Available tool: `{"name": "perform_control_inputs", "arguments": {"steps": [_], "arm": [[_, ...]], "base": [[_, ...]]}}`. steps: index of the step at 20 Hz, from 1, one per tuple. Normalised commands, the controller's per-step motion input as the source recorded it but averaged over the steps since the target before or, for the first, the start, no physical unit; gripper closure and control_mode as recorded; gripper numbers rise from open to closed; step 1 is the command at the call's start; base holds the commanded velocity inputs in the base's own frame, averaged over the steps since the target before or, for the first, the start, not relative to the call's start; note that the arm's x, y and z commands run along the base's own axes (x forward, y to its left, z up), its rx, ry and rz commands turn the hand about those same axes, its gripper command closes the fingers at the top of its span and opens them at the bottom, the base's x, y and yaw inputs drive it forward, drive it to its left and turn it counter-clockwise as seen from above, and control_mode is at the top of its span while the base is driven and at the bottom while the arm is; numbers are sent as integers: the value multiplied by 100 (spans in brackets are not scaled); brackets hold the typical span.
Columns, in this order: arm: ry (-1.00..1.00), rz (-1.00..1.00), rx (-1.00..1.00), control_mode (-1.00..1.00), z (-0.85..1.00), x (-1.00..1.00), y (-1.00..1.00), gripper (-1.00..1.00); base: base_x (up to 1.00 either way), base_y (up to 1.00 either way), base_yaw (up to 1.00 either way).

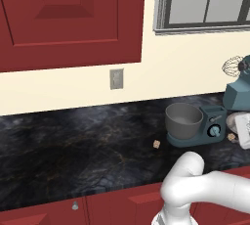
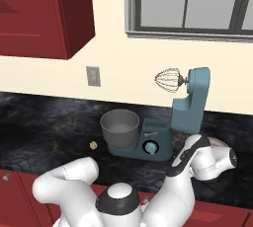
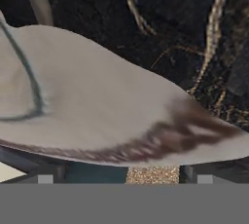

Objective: Add butter and sugar cubes to the stand mixer bowl and then turn on the stand mixer to begin making frosting.

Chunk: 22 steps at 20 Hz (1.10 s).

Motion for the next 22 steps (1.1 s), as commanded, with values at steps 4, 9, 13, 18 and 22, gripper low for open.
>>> {"name": "perform_control_inputs", "arguments": {"steps": [4, 9, 13, 18, 22], "arm": [[7, 0, 0, -100, -23, 0, 0, -100], [10, 1, 0, -100, -31, 0, 0, -100], [6, 0, 0, -100, -37, -12, 0, -100], [2, 0, 0, -100, -33, -31, 7, 100], [0, 3, 0, -100, -23, -32, 3, 100]], "base": [[0, 0, 0], [0, 0, 0], [0, 0, 0], [0, 0, 0], [0, 0, 0]]}}
